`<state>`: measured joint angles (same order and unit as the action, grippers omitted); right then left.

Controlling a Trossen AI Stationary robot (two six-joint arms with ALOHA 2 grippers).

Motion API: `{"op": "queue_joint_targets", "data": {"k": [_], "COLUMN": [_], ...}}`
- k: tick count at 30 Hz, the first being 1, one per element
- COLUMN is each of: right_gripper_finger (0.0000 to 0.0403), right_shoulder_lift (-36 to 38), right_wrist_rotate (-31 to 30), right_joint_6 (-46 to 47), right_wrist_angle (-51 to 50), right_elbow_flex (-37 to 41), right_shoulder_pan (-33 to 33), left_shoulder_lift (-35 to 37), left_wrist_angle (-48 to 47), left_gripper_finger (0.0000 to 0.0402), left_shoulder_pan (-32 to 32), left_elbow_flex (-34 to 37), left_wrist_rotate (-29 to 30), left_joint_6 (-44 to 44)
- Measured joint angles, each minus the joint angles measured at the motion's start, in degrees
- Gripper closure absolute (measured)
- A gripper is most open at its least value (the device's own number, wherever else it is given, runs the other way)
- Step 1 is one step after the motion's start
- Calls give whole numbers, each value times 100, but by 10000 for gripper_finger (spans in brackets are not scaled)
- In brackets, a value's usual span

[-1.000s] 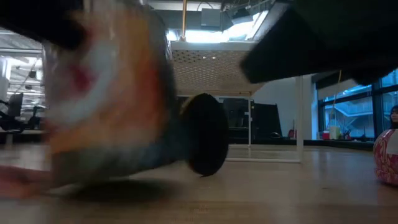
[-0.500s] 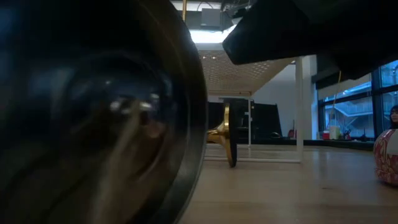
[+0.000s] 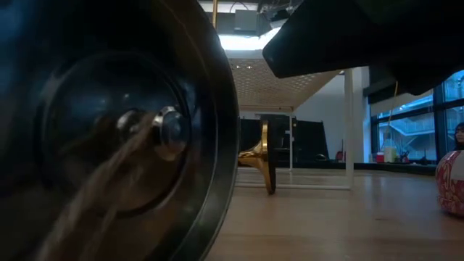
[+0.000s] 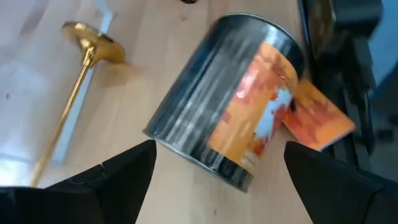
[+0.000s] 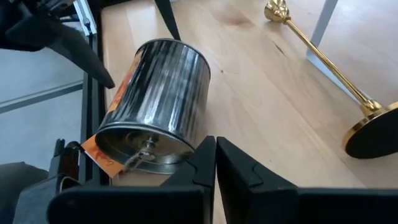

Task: Pick & Place candle stick holders
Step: Put the left silver scented candle on the shelf

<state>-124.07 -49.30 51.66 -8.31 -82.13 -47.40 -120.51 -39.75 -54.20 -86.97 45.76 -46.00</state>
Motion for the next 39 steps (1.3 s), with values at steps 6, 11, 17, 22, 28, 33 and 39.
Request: {"op": "queue_joint_targets", "data": {"k": [6, 11, 17, 22, 28, 33, 39], "right_gripper_finger": [387, 387, 387, 387, 387, 387, 387], "right_shoulder_lift": [0, 0, 0, 0, 0, 0, 0], "right_wrist_rotate": [3, 100, 153, 153, 153, 153, 151], "right_joint_6": [15, 15, 15, -2, 22, 37, 74], "right_wrist_angle": [105, 128, 128, 128, 128, 128, 128], "right_elbow_flex": [0, 0, 2, 2, 2, 2, 2], "right_shoulder_pan": [-29, -33, -62, -98, -105, -114, -146], "left_shoulder_lift": [9, 13, 13, 13, 13, 13, -107], "left_wrist_angle": [-1020, -1342, -1344, -1192, -798, -694, -630], "left_gripper_finger": [50, 50, 50, 50, 50, 50, 50], "left_shoulder_pan": [237, 427, 662, 781, 951, 1044, 1149], "left_elbow_flex": [-662, -941, -941, -941, -941, -941, -946], "left_wrist_rotate": [-482, -897, -1600, -1668, -2030, -2238, -2306], "left_joint_6": [943, 1806, 2470, 3006, 3272, 3478, 3619]}}
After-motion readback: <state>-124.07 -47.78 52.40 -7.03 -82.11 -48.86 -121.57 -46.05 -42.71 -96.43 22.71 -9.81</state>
